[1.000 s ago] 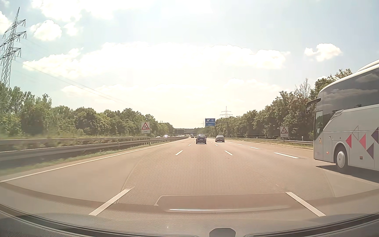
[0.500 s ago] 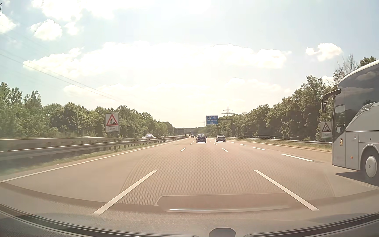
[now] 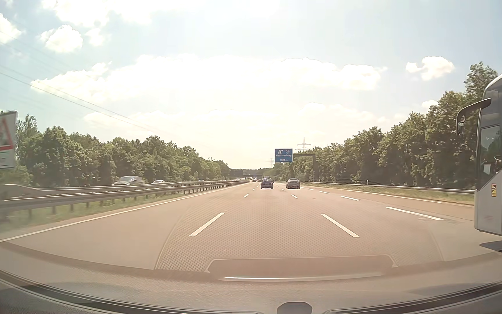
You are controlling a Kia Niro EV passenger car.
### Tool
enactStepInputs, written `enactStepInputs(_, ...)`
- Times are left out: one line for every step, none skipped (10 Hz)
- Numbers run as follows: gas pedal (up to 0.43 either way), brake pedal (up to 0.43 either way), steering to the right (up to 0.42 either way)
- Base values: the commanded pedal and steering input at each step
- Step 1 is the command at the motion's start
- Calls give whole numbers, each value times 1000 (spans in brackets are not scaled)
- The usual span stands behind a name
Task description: Follow the waypoints while adhering to traffic rules and regulations
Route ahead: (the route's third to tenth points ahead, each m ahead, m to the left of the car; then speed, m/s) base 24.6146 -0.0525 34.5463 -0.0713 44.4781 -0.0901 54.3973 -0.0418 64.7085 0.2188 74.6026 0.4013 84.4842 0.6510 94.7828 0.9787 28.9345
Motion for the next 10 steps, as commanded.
enactStepInputs(268, 30, -1)
enactStepInputs(268, 30, -1)
enactStepInputs(268, 30, -1)
enactStepInputs(268, 30, -1)
enactStepInputs(260, 30, -1)
enactStepInputs(260, 30, -1)
enactStepInputs(260, 30, -1)
enactStepInputs(260, 30, -1)
enactStepInputs(260, 30, -1)
enactStepInputs(260, 30, -1)
